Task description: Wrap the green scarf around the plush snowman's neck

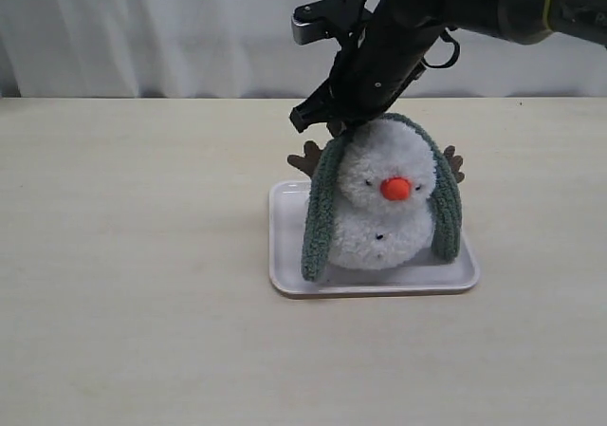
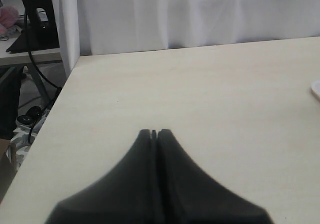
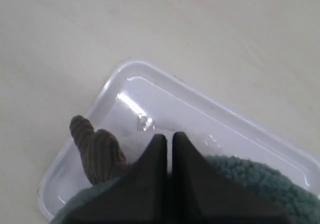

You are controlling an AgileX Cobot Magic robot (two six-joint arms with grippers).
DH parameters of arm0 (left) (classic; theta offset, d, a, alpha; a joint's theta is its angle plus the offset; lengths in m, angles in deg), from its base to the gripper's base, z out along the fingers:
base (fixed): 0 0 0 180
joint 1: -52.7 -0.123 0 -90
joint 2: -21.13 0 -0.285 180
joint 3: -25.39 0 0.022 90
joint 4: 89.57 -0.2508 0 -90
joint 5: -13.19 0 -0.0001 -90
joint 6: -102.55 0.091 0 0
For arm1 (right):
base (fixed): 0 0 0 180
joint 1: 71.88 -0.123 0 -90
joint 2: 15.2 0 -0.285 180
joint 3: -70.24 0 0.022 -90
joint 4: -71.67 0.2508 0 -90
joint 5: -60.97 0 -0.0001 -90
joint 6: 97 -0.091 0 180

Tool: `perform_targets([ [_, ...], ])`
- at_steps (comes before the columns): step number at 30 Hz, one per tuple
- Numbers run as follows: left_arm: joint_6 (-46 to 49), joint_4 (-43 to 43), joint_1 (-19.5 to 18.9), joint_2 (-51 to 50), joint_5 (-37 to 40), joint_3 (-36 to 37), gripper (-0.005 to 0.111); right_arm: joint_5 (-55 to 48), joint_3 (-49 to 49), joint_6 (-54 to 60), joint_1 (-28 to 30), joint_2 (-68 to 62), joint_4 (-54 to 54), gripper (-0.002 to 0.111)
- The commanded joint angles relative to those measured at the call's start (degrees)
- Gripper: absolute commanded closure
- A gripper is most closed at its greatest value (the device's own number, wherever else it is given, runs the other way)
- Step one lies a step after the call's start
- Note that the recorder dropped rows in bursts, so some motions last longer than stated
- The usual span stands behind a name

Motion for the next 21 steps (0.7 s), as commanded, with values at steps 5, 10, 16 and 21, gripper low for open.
perform_targets([
  [5,-0.1,0.1,-0.1,0.1,-0.4,0.2,0.107,-6.7,-0.2,-0.6,-0.1,0.4,-0.8,0.104],
  [10,-0.1,0.1,-0.1,0.1,-0.4,0.2,0.107,-7.2,-0.2,2.1,-1.5,2.4,-0.7,0.104],
  [16,-0.1,0.1,-0.1,0.1,-0.4,0.2,0.107,-6.8,-0.8,3.1,-3.5,5.1,-0.7,0.104],
  [21,-0.1,0.1,-0.1,0.1,-0.4,0.2,0.107,-9.3,-0.8,3.1,-3.5,4.8,-0.5,0.104],
])
